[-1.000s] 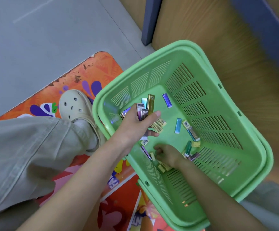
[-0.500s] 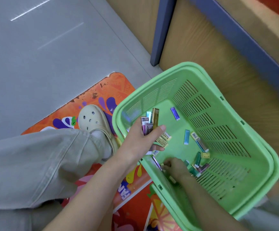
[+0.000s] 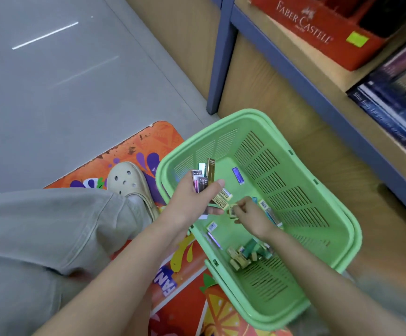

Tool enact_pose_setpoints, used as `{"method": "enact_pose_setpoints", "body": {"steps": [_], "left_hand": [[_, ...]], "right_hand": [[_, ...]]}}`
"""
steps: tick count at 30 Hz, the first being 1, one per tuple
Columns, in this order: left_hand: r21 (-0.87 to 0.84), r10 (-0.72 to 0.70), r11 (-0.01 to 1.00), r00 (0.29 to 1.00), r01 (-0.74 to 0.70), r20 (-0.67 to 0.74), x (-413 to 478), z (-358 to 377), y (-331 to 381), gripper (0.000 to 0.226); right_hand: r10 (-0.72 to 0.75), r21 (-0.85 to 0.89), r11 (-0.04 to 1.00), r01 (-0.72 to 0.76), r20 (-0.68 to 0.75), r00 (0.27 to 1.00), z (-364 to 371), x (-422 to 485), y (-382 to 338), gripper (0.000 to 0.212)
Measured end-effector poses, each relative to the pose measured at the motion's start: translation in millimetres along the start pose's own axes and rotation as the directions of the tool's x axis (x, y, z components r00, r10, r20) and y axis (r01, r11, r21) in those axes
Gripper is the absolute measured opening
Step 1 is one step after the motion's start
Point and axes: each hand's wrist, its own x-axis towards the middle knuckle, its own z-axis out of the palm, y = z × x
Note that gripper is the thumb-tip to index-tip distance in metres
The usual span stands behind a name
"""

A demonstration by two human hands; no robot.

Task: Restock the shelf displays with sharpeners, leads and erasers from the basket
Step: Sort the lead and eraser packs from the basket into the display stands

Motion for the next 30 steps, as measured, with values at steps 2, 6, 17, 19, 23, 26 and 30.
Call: {"method": "enact_pose_setpoints", "body": {"steps": [2, 6, 17, 19, 23, 26, 30], "left_hand": [[-0.042, -0.016, 0.999, 0.999, 0.015, -0.028, -8, 6, 6, 0.016], [-0.088, -0.045, 0.995, 0.998, 0.041, -0.039, -28, 16, 15, 0.016], [-0.249, -0.076, 0.965, 0.995, 0.088, 0.058, -91, 70, 41, 0.026], [-0.232, -0.019, 0.972, 0.997, 0.034, 0.068, -104, 83, 45, 0.023], [-0.176, 0.068, 0.983, 0.989, -0.045, 0.129, -124, 107, 54, 0.020], [-0.137, 0.107, 0.987, 0.977, -0.082, 0.185, -134, 124, 65, 0.024], [-0.095, 0.137, 0.989, 0.956, -0.116, 0.259, -144, 153, 77, 0.021]], "right_hand": [[-0.084, 0.094, 0.992, 0.084, -0.006, 0.996, -14, -22, -25, 0.020], [-0.235, 0.230, 0.941, 0.250, -0.088, 0.968, -39, -76, -68, 0.018], [-0.344, 0.278, 0.834, 0.477, -0.415, 0.843, -74, -204, -93, 0.017], [-0.373, 0.198, 0.835, 0.514, -0.482, 0.793, -78, -219, -90, 0.019], [-0.391, 0.142, 0.807, 0.573, -0.597, 0.700, -94, -251, -82, 0.026], [-0.395, 0.108, 0.798, 0.593, -0.650, 0.650, -112, -272, -71, 0.031], [-0.338, 0.104, 0.801, 0.590, -0.734, 0.589, -142, -297, -42, 0.021]]}}
